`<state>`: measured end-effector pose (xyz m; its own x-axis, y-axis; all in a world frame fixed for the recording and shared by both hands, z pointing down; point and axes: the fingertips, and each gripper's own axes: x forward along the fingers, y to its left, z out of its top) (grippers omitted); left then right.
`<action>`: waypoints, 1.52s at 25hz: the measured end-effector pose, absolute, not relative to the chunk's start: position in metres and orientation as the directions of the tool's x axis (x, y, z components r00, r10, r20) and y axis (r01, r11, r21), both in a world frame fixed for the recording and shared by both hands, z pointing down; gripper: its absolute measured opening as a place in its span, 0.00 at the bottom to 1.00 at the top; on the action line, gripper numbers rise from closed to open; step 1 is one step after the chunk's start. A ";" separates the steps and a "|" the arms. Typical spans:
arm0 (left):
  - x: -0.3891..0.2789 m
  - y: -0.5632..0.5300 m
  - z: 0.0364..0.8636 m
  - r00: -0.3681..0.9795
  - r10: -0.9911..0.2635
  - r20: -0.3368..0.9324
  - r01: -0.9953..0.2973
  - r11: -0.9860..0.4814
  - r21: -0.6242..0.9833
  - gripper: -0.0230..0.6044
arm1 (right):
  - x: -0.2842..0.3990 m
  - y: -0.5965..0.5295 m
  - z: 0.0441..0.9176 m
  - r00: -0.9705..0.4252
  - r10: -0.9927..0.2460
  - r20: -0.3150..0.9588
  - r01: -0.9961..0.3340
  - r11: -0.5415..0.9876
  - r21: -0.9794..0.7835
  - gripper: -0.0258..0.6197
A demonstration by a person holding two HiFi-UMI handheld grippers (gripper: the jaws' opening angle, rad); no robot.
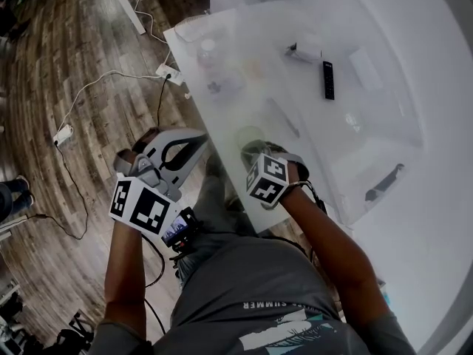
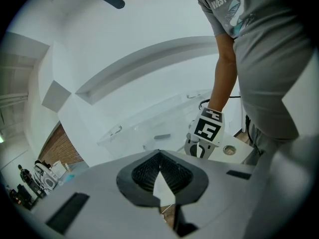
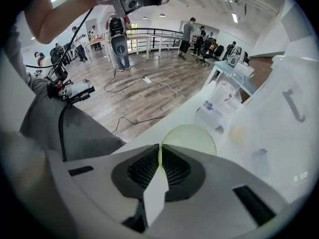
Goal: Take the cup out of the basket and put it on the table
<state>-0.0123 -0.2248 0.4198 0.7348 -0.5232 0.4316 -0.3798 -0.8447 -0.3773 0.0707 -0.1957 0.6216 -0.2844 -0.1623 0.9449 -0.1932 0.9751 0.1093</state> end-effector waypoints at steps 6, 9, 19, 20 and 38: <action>-0.011 -0.225 0.423 0.741 -0.516 0.430 -0.376 -0.849 -0.371 0.05 | 0.077 -0.192 0.635 -0.237 -0.130 0.963 -0.192 0.978 0.085 0.09; -0.010 -0.224 0.423 0.745 -0.512 0.428 -0.372 -0.851 -0.371 0.05 | 0.077 -0.192 0.635 -0.227 -0.128 0.965 -0.189 0.978 0.086 0.09; -0.010 -0.218 0.409 0.751 -0.506 0.424 -0.345 -0.848 -0.401 0.05 | 0.066 -0.193 0.590 -0.303 -0.223 0.926 -0.228 0.961 0.157 0.20; -0.010 -0.216 0.405 0.750 -0.508 0.423 -0.342 -0.846 -0.409 0.05 | 0.063 -0.193 0.576 -0.333 -0.252 0.909 -0.246 0.954 0.174 0.20; 0.037 -0.153 0.315 0.811 -0.467 0.352 -0.221 -0.802 -0.555 0.05 | 0.058 -0.142 0.281 -0.689 -0.627 0.364 -0.420 0.754 0.505 0.06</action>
